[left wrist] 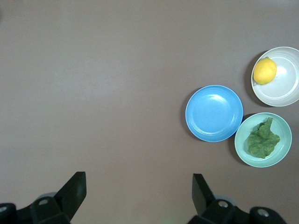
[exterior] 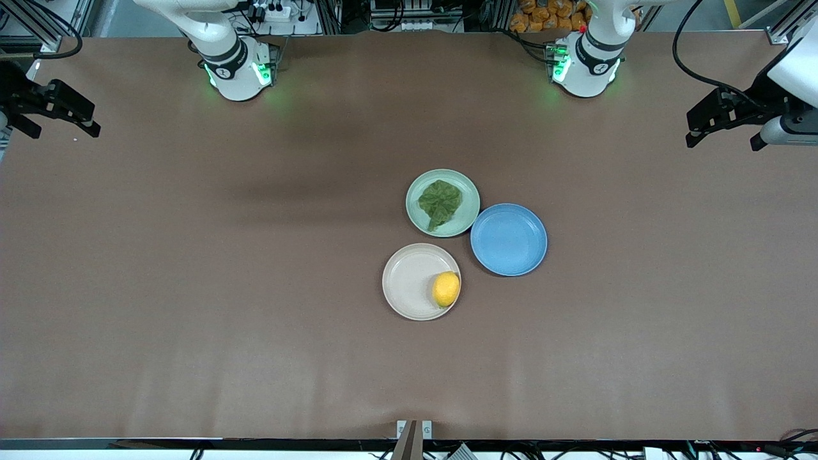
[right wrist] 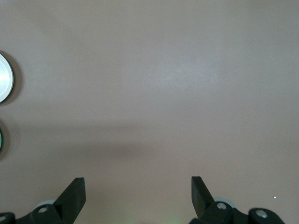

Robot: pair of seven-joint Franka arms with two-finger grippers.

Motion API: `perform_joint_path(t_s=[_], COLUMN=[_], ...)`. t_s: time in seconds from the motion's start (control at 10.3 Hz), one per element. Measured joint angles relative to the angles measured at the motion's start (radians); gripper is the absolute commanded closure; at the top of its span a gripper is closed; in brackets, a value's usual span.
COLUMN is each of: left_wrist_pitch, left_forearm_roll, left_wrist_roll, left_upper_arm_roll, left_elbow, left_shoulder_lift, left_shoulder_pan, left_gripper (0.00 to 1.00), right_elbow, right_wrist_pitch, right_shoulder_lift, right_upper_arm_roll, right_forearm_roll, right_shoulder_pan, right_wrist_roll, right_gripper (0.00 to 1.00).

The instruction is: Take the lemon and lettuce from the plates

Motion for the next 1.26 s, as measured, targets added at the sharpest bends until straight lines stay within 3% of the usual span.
perform_joint_path(t_s=[0.68, 1.26], left_wrist_pitch=[-0.004, 0.040], left_forearm_roll=[0.000, -0.006], left_wrist_roll=[0.000, -0.011], left_upper_arm_roll=[0.000, -0.012], left_elbow=[-0.002, -0.013], left_shoulder_lift=[0.008, 0.117], left_shoulder_pan=[0.000, -0.015], left_gripper=[0.00, 0.00], right_elbow=[0.011, 0.011], right_wrist_pitch=[-0.001, -0.021], right_shoulder_lift=[-0.003, -0.003], right_upper_arm_roll=[0.017, 0.013], right_forearm_roll=[0.002, 0.002], right_shoulder_pan=[0.007, 0.018], right_wrist_roll=[0.000, 0.009], right_gripper=[0.00, 0.00])
